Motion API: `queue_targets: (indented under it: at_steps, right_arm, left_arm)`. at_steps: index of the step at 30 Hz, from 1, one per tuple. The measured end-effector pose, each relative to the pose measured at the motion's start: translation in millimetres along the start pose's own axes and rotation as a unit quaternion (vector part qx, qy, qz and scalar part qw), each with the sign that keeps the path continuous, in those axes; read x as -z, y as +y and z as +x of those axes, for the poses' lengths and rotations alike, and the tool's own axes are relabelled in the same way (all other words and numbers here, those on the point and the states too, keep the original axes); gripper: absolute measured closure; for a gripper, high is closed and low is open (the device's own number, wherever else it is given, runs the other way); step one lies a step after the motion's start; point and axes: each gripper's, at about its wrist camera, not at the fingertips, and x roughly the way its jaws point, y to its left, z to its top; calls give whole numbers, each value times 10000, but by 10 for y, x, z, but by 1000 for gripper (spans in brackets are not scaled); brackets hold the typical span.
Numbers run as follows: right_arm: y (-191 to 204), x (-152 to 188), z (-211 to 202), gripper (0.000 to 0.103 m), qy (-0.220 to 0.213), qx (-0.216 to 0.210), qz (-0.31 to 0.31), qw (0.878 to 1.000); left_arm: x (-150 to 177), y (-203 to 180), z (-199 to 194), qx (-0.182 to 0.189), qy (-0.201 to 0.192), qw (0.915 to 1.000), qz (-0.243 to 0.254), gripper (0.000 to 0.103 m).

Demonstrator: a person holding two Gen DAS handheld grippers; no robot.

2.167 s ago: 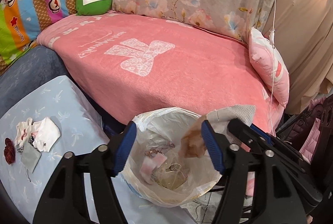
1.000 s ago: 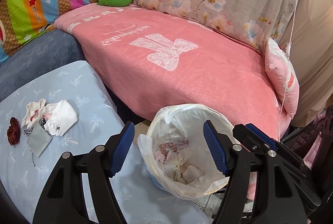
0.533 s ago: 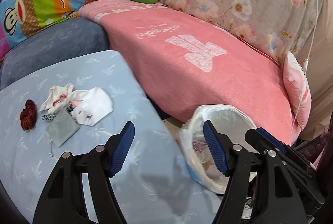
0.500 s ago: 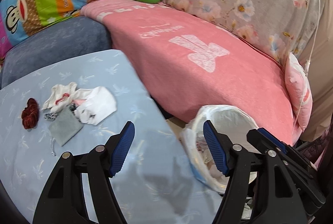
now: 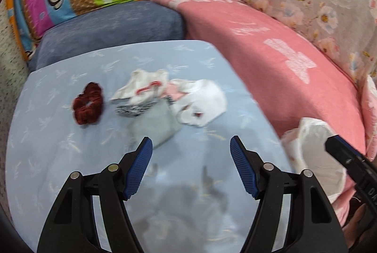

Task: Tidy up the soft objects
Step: 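Move both tools back over the clothing on the table, then grasp the grey cloth with the left tool while the right tool grasps the white glove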

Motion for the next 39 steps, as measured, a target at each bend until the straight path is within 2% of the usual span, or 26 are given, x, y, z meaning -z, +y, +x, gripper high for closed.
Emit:
queue_targets:
  at_steps: [5,6,8,9,16,25,27,29,31,35,37,39]
  right_arm:
    - [230,-28,301,63,218,-70,-170,9996]
    - [275,-37,381,61,271,-88,-190,9994]
    - [338,-50,525,59,375,-125,-212,9990]
    - [372,-59,608,57,431,-124,-217,9988]
    - [571,-220,1139,49,661,-102,-276,9974]
    - [638,-409,1725,46,903,74,-235,9956]
    - [630,-425,1841,46,966,104,-232,9950]
    - [623,-426,1968,46,1044,176,-247,9941]
    - [597,-409,2082,46,1137,237,-220,9930]
    - [562,-337,2216,47,1201,231,-211,9923]
    - [575,-296,2214,54,1134,250,-284,9928]
    - [600,-274,2201,70,1120,236,-352,9928]
  left_arm:
    - [32,366,135,-440,116,9989,-78,35]
    - [36,423,158,-496,138,9986,-92,33]
    - [36,550,222,-602,159,9979,-161,20]
    - [31,601,251,-638,167,9976,-197,19]
    - [-55,766,483,-551,334,9975,-297,17]
    - [-79,716,766,-341,565,9975,-232,17]
    - [-85,719,816,-275,622,9973,-278,18]
    - [-80,730,857,-170,690,9969,-329,27]
    - [-68,736,896,-82,764,9964,-367,31]
    - [-53,726,883,-80,700,9969,-357,36]
    - [-46,720,880,-60,688,9970,-354,42]
    - [-46,708,874,0,690,9970,-361,50]
